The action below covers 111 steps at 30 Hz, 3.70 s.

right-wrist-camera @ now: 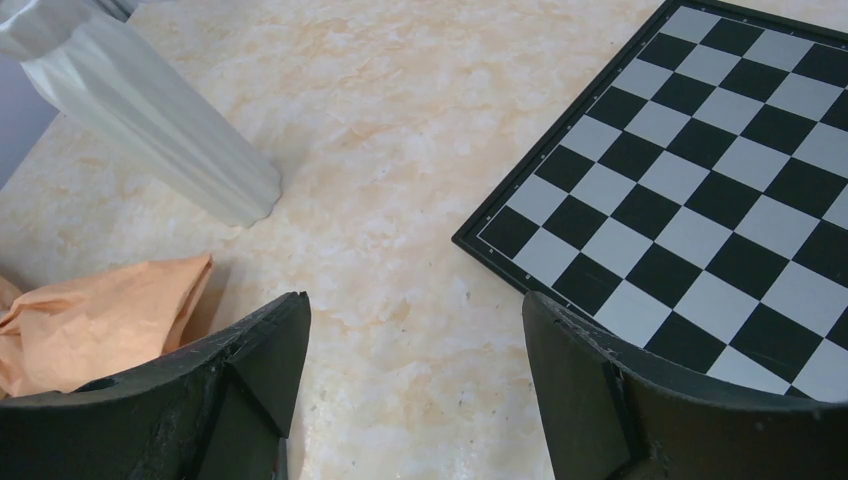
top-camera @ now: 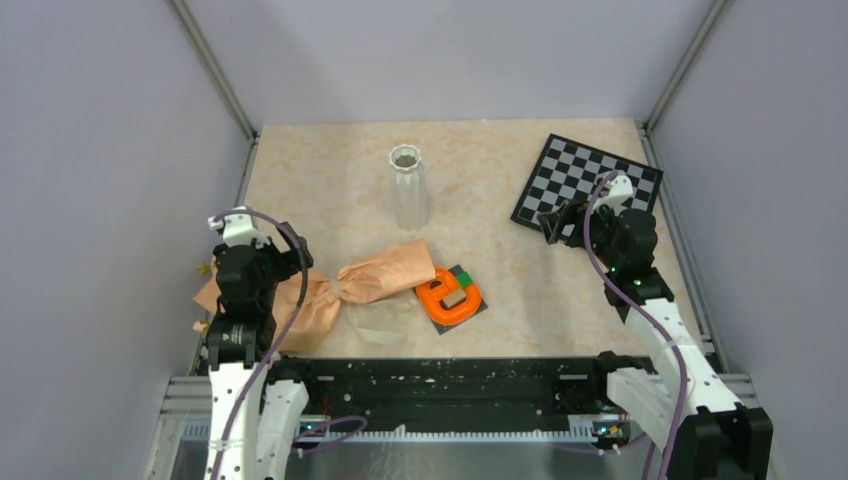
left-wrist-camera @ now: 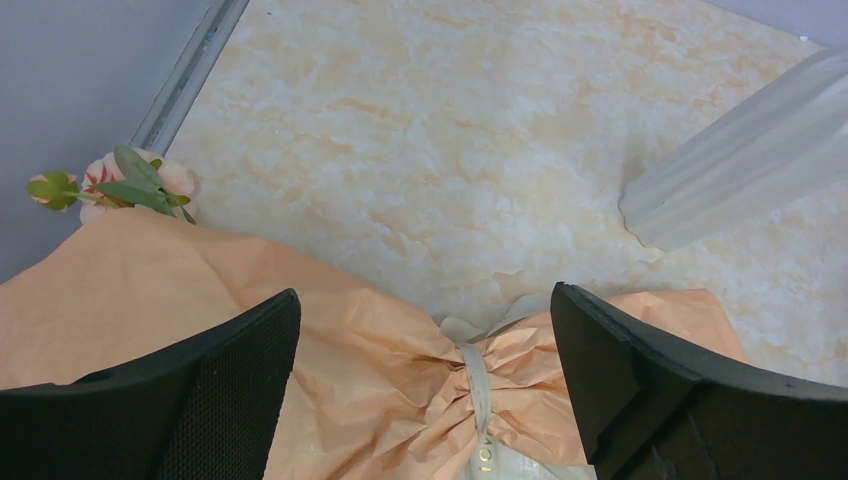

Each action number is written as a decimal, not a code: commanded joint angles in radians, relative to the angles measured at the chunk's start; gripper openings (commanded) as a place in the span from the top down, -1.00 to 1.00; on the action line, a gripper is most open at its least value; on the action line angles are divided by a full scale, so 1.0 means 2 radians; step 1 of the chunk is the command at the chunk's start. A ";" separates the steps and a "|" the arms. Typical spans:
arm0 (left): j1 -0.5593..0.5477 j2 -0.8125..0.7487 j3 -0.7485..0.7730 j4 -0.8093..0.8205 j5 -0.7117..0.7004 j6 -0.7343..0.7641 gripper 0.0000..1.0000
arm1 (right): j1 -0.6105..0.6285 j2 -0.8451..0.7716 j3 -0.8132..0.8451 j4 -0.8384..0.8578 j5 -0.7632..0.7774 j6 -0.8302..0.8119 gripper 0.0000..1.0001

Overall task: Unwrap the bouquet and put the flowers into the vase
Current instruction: Adjust the fake flower at the center of the board.

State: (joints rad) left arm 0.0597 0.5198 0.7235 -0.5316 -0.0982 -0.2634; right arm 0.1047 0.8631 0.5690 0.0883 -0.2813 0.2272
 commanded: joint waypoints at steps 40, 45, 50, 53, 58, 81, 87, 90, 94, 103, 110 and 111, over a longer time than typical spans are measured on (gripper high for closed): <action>-0.059 -0.009 -0.085 -0.091 0.076 -0.387 -0.97 | 0.004 0.005 0.002 0.021 0.017 0.002 -0.62; -0.131 0.010 -0.106 -0.072 0.031 -0.441 -0.97 | 0.004 0.005 -0.001 0.025 0.015 0.005 -0.62; -0.163 0.031 -0.113 -0.053 -0.003 -0.454 -0.97 | 0.004 0.005 -0.002 0.027 0.012 0.006 -0.62; -0.163 0.062 -0.129 -0.026 -0.006 -0.435 -0.97 | 0.004 0.005 -0.002 0.027 0.010 0.007 -0.62; -0.162 0.106 -0.104 -0.058 -0.050 -0.415 -0.97 | 0.004 -0.002 0.000 0.022 0.009 0.006 -0.63; -0.102 0.173 -0.099 0.061 -0.163 -0.311 -0.77 | 0.004 -0.018 0.001 0.018 -0.011 0.007 -0.63; -0.097 0.209 -0.102 0.106 -0.163 -0.282 -0.71 | 0.004 -0.023 0.000 0.019 -0.016 0.008 -0.63; -0.097 0.226 -0.103 0.129 -0.162 -0.268 -0.63 | 0.004 -0.025 0.000 0.016 -0.017 0.008 -0.63; -0.098 0.253 -0.097 0.143 -0.142 -0.244 -0.43 | 0.004 -0.030 0.000 0.015 -0.016 0.008 -0.63; -0.098 0.239 -0.102 0.114 -0.114 -0.276 -0.57 | 0.004 -0.039 0.000 0.011 -0.017 0.007 -0.63; -0.098 0.169 -0.133 0.128 -0.117 -0.426 -0.72 | 0.004 -0.036 -0.005 0.020 -0.025 0.010 -0.63; -0.098 0.167 -0.134 0.131 -0.124 -0.446 -0.74 | 0.004 -0.036 -0.006 0.021 -0.026 0.010 -0.63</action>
State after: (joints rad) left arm -0.1398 0.8856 0.4740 -0.3138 -0.3267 -0.9535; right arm 0.1047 0.8043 0.5625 0.0826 -0.3096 0.2390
